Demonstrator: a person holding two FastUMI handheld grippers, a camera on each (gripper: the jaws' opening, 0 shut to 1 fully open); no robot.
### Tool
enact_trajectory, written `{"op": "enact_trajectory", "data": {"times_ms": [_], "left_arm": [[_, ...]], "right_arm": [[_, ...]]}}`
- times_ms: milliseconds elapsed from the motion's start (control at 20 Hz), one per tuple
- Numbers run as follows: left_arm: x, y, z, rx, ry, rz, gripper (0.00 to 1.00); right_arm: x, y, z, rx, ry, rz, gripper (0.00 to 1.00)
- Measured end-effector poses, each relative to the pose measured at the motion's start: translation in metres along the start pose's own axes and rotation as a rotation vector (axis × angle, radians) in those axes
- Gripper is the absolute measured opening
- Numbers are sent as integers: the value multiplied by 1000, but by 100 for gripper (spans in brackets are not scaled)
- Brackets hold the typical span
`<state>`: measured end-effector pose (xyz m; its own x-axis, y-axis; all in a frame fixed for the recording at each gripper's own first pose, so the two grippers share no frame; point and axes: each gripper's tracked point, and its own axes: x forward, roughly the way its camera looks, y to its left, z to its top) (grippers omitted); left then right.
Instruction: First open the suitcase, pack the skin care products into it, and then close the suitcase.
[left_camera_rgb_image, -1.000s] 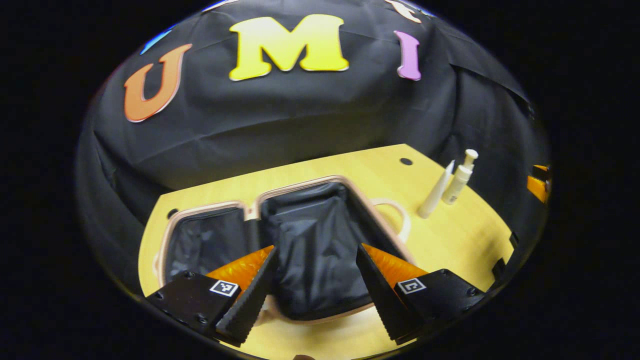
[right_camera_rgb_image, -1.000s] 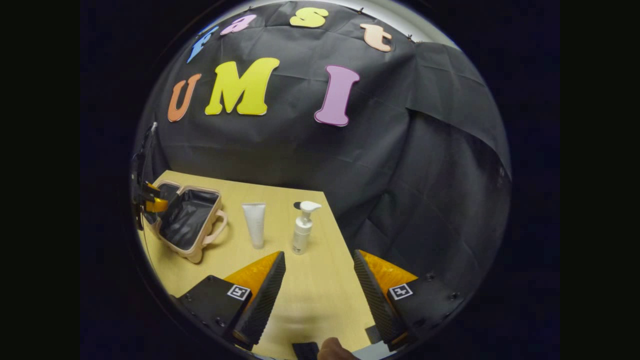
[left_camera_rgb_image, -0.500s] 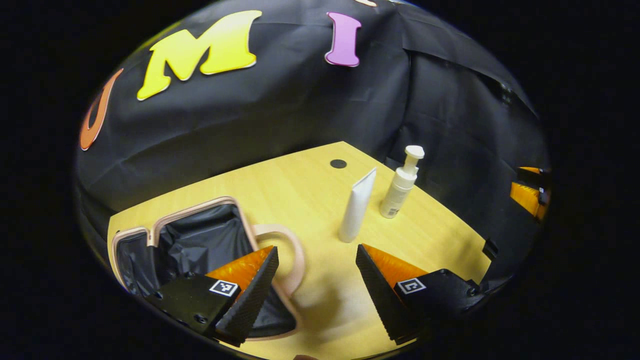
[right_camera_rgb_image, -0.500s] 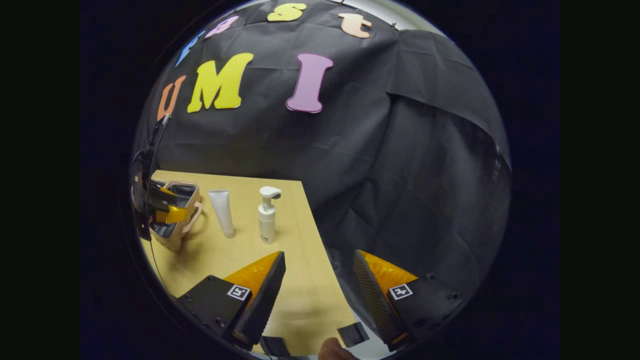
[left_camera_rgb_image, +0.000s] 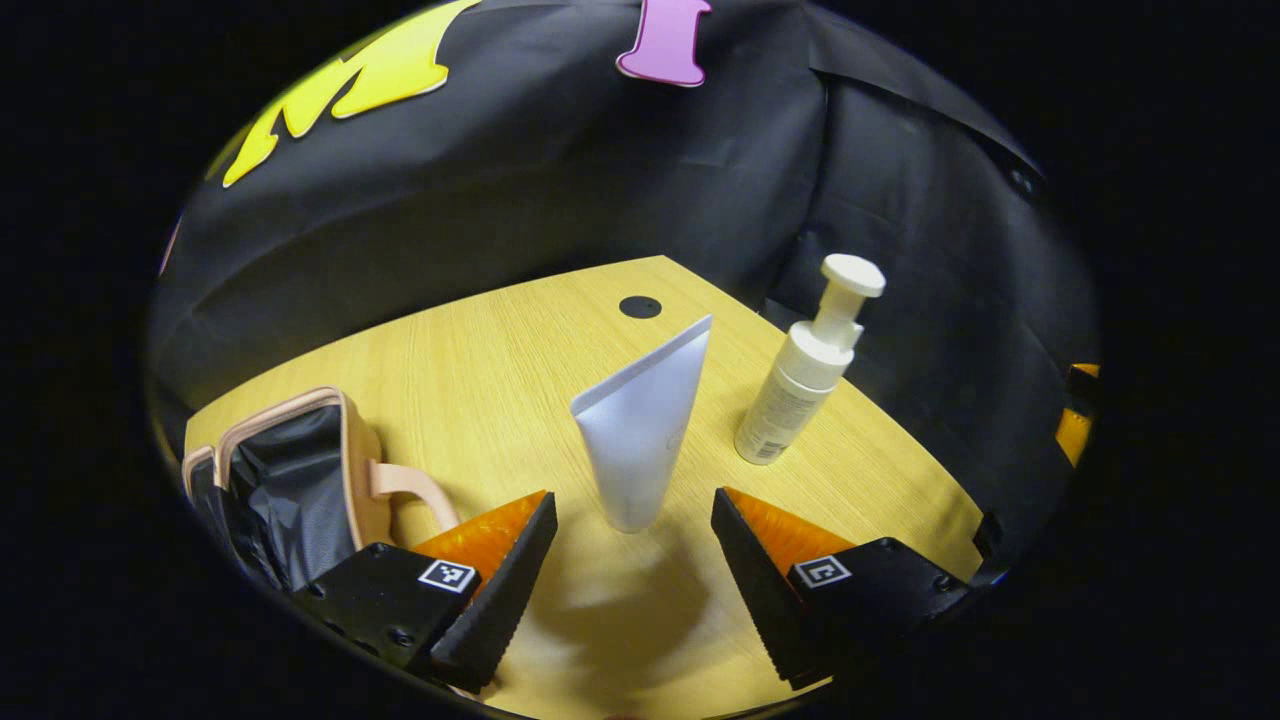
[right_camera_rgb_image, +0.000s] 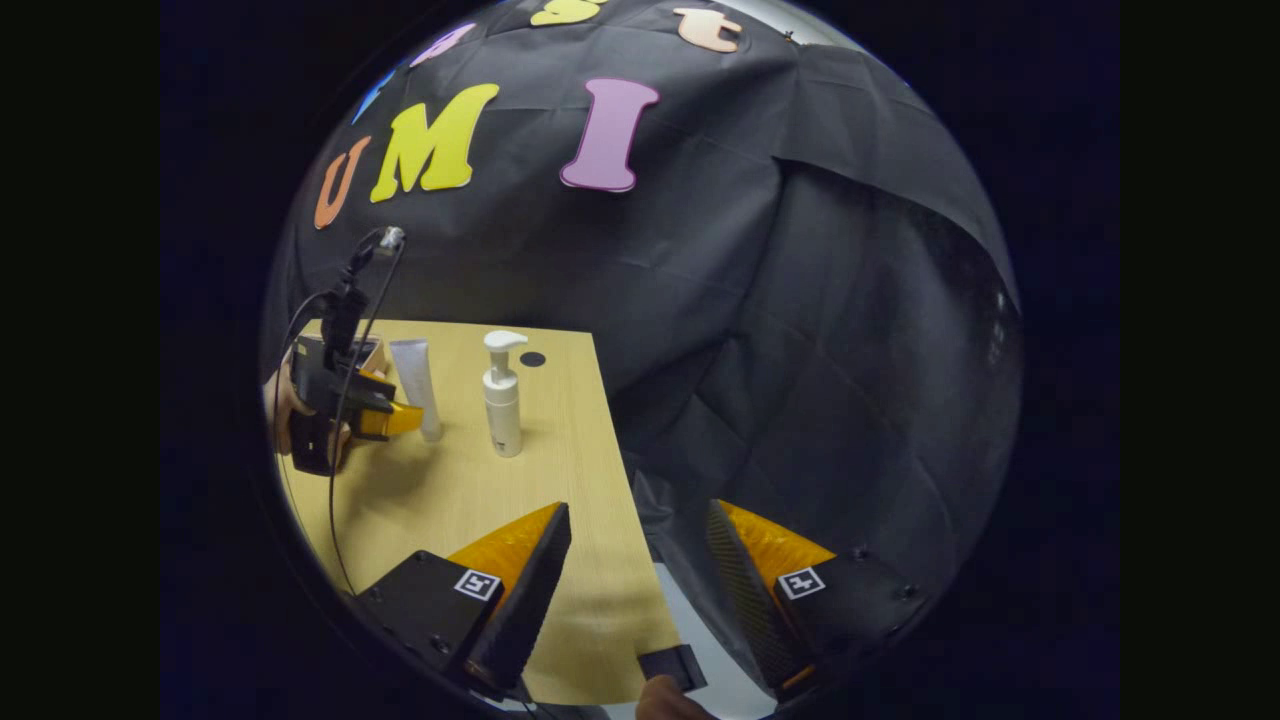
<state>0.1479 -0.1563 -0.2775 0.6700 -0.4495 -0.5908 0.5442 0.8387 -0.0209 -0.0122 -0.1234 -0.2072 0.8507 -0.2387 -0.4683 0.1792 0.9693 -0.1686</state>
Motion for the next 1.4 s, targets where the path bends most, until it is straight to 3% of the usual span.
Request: {"op": "enact_trajectory", "data": {"times_ms": [150,250,300,350,400,450,500,550,600,650,700,750,800,850,1000,1150,1200,1250,1350,1400], "left_arm": [[21,10,4,-31,-49,76,100],[31,6,5,-59,-67,66,90],[37,3,3,-75,-66,57,89],[40,3,1,-86,-67,66,72],[43,1,-1,-97,-69,69,74],[47,3,1,-101,-86,72,60],[45,0,1,-105,-93,72,55],[45,1,2,-104,-101,77,60],[47,-1,3,-120,-114,76,53],[47,-2,2,-120,-121,79,59],[47,0,3,-120,-128,96,59],[48,1,2,-119,-128,112,52],[47,1,2,-106,-125,124,55],[46,0,1,-97,-122,128,50],[43,-2,-1,-123,-117,120,48],[33,5,-11,-98,-89,169,47],[28,4,-15,-110,-72,168,53],[19,2,-20,-132,-49,171,47],[-1,4,-23,-142,-28,207,47],[-15,3,-20,-141,-31,214,51]], "right_arm": [[18,6,-3,-37,10,44,82],[31,18,-2,-51,14,100,82],[38,29,1,-53,13,143,82],[46,39,3,-52,13,177,82],[55,49,4,-44,19,218,82],[65,59,6,-36,27,248,84],[76,67,7,-32,31,276,82],[87,80,12,-32,30,308,82],[96,95,19,-28,17,352,83],[106,111,28,-19,-3,391,82],[120,121,33,-20,-13,406,81],[136,133,36,-30,-14,416,81],[147,142,37,-38,-13,426,82],[159,151,39,-50,-8,428,81],[181,183,43,-25,0,495,83],[197,190,45,-6,-8,485,82],[199,192,43,-3,-5,481,82],[199,192,41,-4,-3,476,82],[200,196,41,-7,-4,466,80],[199,196,39,-5,-2,464,77]]}}
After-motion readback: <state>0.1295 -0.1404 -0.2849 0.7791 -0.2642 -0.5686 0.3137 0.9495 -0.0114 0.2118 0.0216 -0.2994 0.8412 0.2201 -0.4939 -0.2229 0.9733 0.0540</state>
